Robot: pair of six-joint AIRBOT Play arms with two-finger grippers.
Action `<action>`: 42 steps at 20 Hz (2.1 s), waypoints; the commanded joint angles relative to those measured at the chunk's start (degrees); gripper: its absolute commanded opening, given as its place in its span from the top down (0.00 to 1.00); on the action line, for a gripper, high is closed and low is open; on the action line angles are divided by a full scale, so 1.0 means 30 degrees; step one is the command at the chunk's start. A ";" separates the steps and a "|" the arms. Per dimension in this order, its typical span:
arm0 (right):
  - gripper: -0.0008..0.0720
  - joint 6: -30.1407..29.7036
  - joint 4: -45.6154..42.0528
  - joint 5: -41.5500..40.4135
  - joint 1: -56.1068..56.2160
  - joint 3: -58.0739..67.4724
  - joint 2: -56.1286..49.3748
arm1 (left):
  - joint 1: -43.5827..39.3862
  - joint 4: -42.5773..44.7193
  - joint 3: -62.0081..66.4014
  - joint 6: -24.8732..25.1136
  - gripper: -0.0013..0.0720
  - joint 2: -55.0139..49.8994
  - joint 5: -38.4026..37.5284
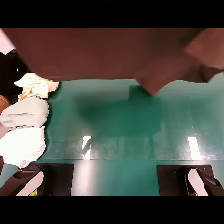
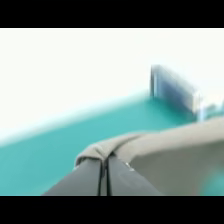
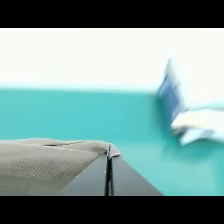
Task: Fold the shirts.
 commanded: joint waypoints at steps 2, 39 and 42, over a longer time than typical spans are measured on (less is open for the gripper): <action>0.97 0.0248 -0.0124 0.0619 -0.1399 0.4670 0.0007 | -0.0007 -0.0102 0.2820 -0.0699 0.94 0.1209 0.1996; 0.97 0.2659 -0.7023 0.0823 0.7927 -0.7118 -1.4178 | -0.0022 0.1596 -1.1693 0.2251 0.94 -1.4178 -0.0036; 0.97 0.3038 -0.6980 -0.0794 0.8065 -1.0819 -1.2291 | -0.0022 0.1763 -1.3063 0.2259 0.94 -1.4185 -0.0488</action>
